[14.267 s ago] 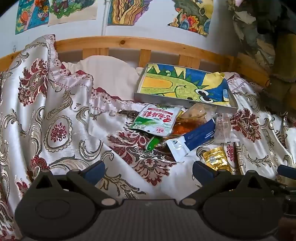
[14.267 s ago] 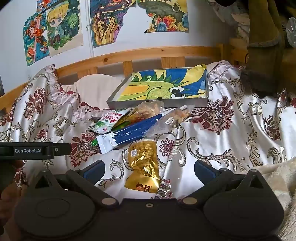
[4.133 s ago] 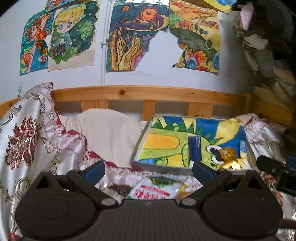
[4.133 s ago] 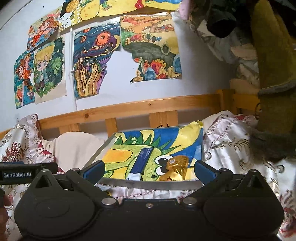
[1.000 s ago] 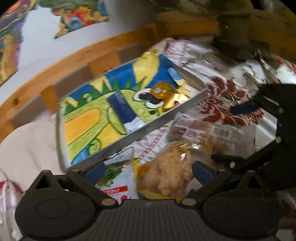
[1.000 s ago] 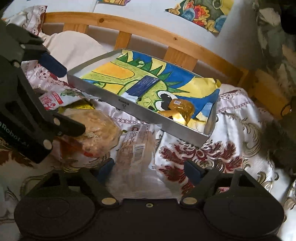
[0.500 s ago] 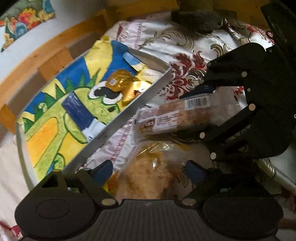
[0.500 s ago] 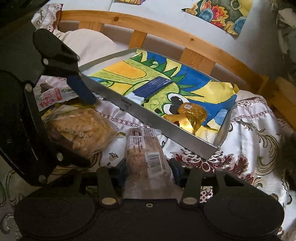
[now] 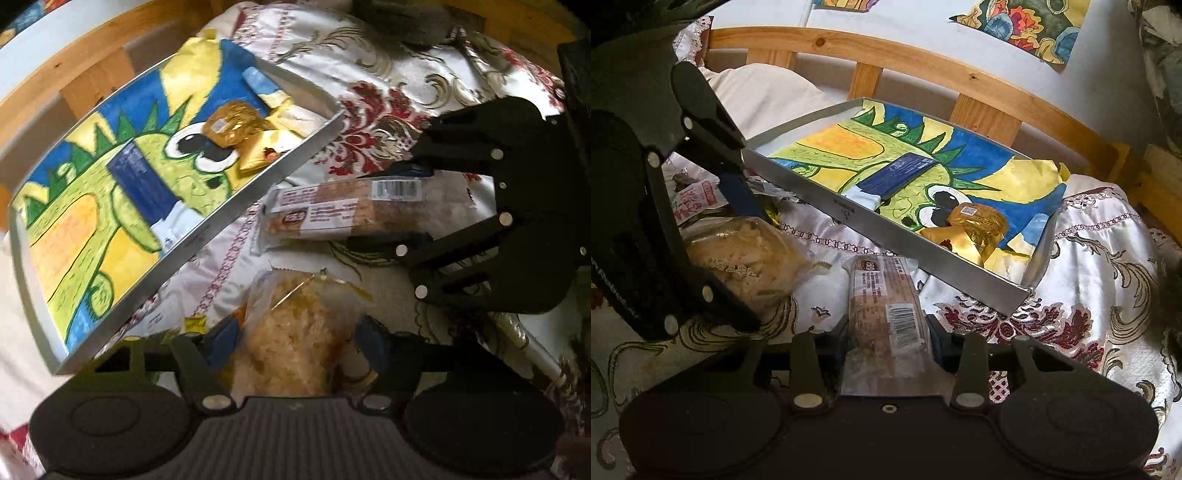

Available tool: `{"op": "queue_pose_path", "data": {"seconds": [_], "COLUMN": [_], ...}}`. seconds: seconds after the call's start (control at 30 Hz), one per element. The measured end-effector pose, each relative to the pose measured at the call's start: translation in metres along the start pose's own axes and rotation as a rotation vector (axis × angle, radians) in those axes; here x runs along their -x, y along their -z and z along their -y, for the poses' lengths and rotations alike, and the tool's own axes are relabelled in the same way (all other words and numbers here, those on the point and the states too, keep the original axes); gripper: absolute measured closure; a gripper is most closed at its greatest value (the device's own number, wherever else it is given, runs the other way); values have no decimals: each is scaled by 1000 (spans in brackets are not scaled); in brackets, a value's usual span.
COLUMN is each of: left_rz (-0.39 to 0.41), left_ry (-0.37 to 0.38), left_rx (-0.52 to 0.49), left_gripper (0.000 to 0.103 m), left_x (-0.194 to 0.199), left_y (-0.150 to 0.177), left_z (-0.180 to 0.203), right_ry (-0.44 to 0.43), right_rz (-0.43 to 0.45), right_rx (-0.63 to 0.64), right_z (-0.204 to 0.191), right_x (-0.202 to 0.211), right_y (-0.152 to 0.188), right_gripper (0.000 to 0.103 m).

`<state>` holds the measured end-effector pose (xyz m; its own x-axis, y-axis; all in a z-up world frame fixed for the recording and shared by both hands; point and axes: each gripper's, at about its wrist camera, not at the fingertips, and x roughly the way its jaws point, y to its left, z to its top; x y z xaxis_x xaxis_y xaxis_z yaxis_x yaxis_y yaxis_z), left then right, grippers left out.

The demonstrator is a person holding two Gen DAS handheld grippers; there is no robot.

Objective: Organize snacks
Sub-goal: 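Grasp the clear crumbly-snack bag with the left tool while the right grasps the wrapped bar, then carry the crumbly-snack bag and wrapped bar over the dinosaur tray with both tools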

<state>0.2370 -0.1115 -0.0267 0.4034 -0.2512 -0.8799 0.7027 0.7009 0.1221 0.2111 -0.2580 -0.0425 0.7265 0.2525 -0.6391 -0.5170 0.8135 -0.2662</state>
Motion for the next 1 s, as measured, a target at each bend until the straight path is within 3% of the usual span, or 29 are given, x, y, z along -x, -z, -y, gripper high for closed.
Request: {"op": "queue_pose_path", "data": {"seconds": [0.03,0.23,0.63,1.0], "left_rz": [3,40,117,254], "left_ry": [-14,-9,-63,-158], "left_rx": [17,138,413,528], "left_gripper": [43,54,55,55], "left_x": [1,10,52,100], "left_y": [1,8,23,-6], "left_z": [0,-3,-3,-7], "right_ry": [3,20,62,166], "right_rz": [1,4,65,248], "right_rx": [4,21,56,-9], "right_z": [-1,-4,-11,1], "right_x": [0,2,22,61], "right_y": [0,0,2,-9], "right_gripper": [61,62,63,63]}}
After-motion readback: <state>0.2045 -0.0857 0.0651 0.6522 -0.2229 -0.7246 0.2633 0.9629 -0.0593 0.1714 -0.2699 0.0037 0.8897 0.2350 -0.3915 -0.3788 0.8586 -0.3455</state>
